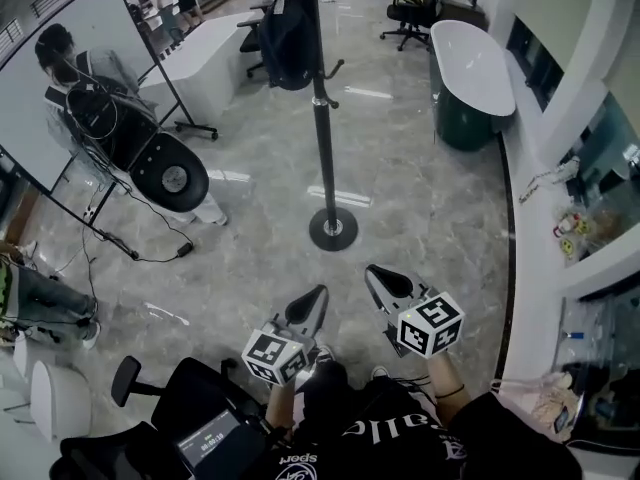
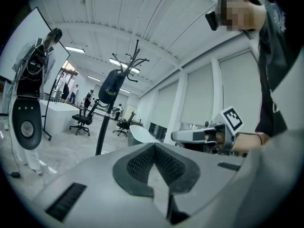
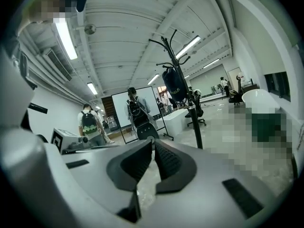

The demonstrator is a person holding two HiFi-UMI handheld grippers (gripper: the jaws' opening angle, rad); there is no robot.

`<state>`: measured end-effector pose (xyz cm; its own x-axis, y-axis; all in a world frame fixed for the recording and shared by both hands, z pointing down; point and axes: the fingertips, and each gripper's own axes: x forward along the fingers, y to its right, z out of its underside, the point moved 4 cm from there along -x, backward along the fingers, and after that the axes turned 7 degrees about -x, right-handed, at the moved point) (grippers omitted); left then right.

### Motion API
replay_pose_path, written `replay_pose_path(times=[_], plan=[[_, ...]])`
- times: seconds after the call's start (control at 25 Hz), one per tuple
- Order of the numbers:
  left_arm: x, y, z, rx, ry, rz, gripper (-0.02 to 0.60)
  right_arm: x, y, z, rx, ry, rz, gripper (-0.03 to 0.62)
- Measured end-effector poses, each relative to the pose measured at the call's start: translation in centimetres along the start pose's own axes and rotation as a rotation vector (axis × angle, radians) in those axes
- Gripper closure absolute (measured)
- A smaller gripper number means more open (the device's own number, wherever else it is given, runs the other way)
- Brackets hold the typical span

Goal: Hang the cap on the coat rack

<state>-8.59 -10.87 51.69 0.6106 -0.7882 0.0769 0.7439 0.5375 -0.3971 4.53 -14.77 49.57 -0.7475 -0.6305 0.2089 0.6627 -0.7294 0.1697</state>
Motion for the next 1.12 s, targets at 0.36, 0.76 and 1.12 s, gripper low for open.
replay_pose_path(times=[0.36, 0.76, 1.12], plan=[[2.0, 12.7, 6.2, -0.002, -0.034, -0.004, 0.578, -12.2, 2.4, 5.6, 0.016, -0.049, -0.052, 0.560], [-0.6, 18.0, 9.0, 0.022, -0.073, -0.061, 0.578, -16.6, 0.0, 9.3, 0.034, -0.082, -0.135, 0.560], [-4.3, 19.7, 9.7, 0.048, -0.088, -0.053, 0.578, -18.1, -3.1, 10.2, 0.026, -0.060, -0.115, 0.560]])
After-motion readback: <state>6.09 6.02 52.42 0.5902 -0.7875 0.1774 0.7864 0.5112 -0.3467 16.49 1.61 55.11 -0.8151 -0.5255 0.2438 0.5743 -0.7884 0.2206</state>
